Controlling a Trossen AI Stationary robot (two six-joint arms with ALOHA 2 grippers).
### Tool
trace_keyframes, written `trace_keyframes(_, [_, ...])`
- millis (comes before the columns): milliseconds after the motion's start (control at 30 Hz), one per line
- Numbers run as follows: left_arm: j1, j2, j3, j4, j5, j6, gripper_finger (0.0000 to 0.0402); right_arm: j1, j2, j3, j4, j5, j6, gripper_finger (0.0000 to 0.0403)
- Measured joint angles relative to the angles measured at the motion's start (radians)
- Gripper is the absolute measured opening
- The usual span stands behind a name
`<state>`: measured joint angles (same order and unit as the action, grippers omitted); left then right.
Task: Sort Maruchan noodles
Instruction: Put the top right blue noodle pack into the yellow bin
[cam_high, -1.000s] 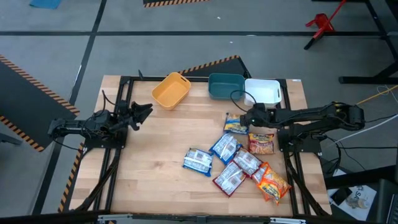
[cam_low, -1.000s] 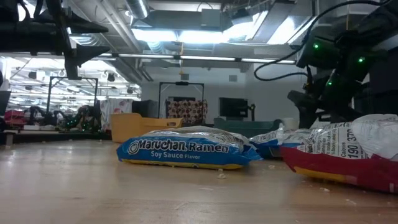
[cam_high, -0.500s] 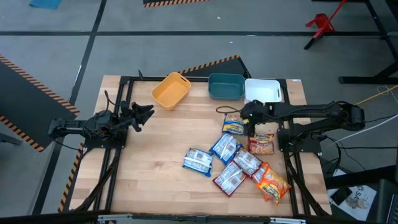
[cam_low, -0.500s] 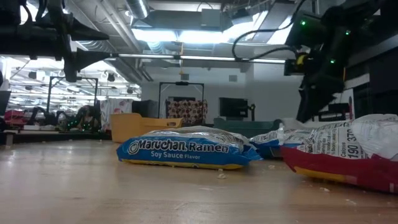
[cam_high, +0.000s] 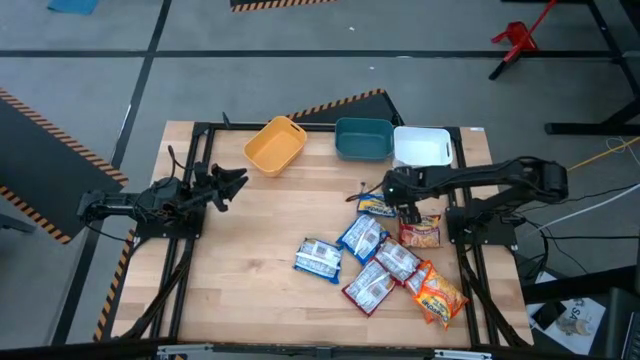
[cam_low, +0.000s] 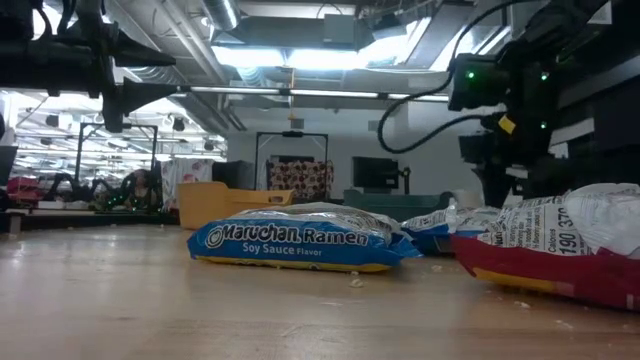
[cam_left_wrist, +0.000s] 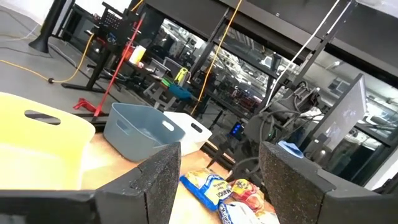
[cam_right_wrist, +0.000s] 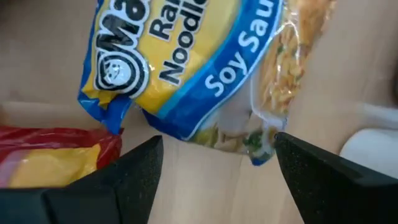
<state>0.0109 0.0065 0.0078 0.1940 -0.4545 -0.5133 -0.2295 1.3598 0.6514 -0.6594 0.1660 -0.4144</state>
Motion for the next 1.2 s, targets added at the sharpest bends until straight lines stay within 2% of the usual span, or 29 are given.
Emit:
trace_keyframes(167, [0.000,0.000,0.000,0.000,0.000,0.000,0.0212,0.000,0.046,0.000,0.011,0.009,-0.079,0.0296])
trace_keyframes(400, [0.000,0.000,0.000,0.000,0.000,0.000,0.0212,0.000,0.066,0.001,0.067,0.042,-0.110,0.0296])
trace_keyframes(667, [0.000,0.000,0.000,0.000,-0.001,-0.001,0.0212,0.000,0.065,0.092,-0.010,0.069,-0.116,0.0296])
trace_keyframes(833, [0.000,0.000,0.000,0.000,-0.001,-0.001,0.0212,-0.001,0.065,0.112,0.016,0.068,-0.217,0.0296])
trace_keyframes(1200, [0.000,0.000,0.000,-0.018,-0.002,-0.001,0.0212,-0.090,0.150,0.112,0.045,-0.040,-0.315,0.0296])
